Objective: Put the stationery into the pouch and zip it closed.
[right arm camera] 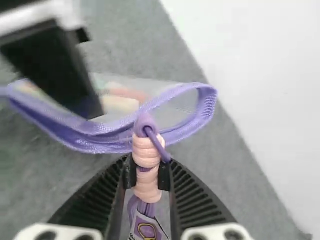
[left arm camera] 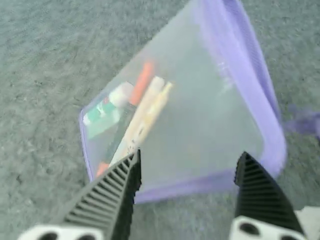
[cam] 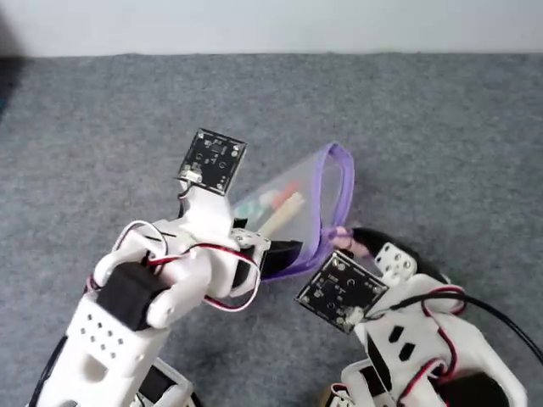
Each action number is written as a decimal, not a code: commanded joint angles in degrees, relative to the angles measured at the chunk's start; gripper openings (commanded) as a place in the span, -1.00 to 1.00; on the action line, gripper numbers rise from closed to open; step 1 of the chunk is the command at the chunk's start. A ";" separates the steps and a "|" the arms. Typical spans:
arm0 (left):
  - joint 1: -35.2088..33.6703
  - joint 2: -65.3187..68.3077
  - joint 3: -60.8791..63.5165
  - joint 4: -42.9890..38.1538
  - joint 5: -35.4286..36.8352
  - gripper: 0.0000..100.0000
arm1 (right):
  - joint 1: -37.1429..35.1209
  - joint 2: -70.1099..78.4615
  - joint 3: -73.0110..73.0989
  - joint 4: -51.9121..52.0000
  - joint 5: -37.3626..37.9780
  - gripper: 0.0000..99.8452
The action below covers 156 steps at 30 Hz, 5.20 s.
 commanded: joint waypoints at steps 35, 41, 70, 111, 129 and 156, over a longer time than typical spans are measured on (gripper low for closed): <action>-4.40 0.00 4.44 -4.31 -3.52 -0.41 | 1.01 -1.01 6.15 -8.48 0.97 -0.98; 5.54 0.09 1.45 0.44 -3.16 -0.40 | 1.19 -1.01 6.15 -8.57 0.97 -0.98; -2.02 0.09 14.99 -13.80 7.38 -0.23 | -2.15 -1.01 6.24 -12.62 -1.41 -0.98; -7.47 0.00 11.47 -14.86 1.58 -0.42 | -7.08 -1.01 5.80 -14.46 -1.49 -0.98; -7.91 0.00 4.62 -4.22 -16.44 -0.64 | -1.19 -1.10 5.98 -10.51 -1.41 -0.98; -4.84 -19.60 4.53 3.43 -12.31 -0.37 | -8.22 -1.01 6.15 -11.03 -1.49 -0.98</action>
